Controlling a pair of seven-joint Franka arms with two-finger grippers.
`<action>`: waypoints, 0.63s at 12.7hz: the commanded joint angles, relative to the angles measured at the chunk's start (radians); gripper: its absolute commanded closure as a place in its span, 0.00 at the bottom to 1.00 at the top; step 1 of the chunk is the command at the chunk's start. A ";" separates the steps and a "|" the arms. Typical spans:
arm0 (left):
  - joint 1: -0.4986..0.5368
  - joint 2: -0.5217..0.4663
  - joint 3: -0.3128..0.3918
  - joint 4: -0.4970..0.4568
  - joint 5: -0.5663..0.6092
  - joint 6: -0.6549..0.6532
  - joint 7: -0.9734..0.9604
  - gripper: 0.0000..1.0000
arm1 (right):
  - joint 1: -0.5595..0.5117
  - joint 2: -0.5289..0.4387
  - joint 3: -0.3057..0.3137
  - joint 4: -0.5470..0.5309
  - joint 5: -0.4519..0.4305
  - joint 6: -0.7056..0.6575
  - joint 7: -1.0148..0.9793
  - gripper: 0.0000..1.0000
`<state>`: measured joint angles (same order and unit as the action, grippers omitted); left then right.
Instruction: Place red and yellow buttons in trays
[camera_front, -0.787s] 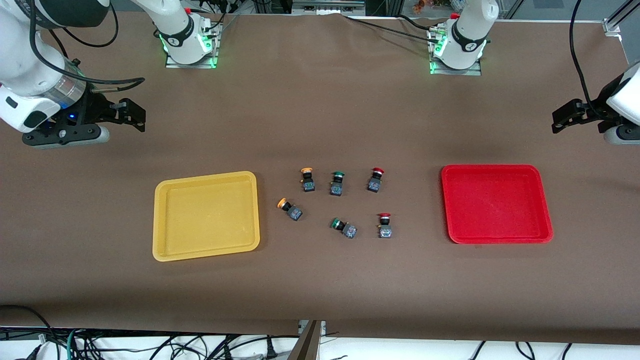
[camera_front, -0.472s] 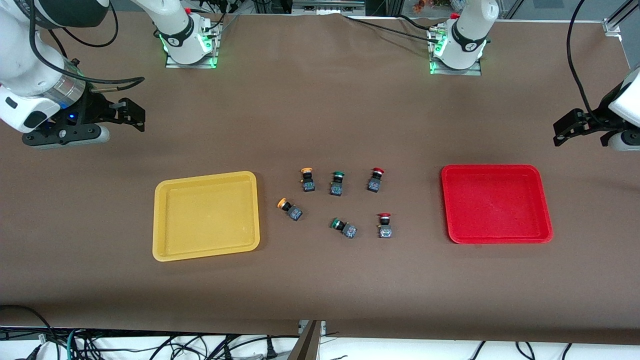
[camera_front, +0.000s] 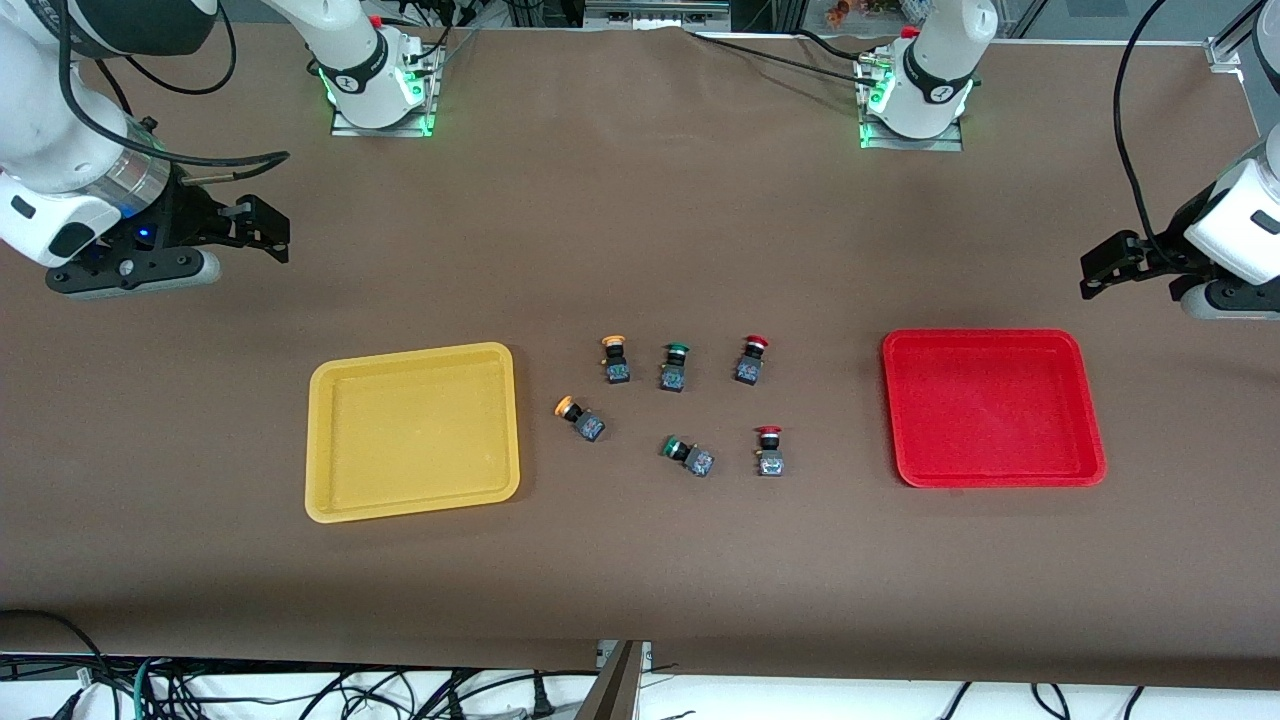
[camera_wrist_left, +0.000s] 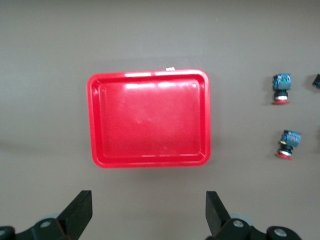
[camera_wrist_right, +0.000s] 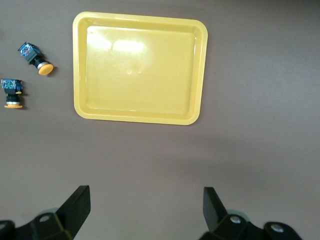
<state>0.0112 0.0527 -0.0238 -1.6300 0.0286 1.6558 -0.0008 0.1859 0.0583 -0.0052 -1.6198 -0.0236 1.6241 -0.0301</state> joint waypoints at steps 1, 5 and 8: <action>-0.068 0.079 -0.008 0.024 -0.036 -0.028 -0.013 0.00 | -0.014 0.021 0.016 0.017 -0.001 -0.013 -0.065 0.00; -0.238 0.342 -0.010 0.108 -0.038 0.141 -0.262 0.00 | 0.015 0.052 0.025 0.015 0.008 -0.009 -0.066 0.00; -0.370 0.495 -0.008 0.134 -0.035 0.381 -0.654 0.00 | 0.134 0.176 0.028 0.023 0.073 0.090 -0.070 0.00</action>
<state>-0.2876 0.4503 -0.0470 -1.5722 0.0021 1.9634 -0.4615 0.2457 0.1409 0.0215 -1.6224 0.0237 1.6522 -0.0906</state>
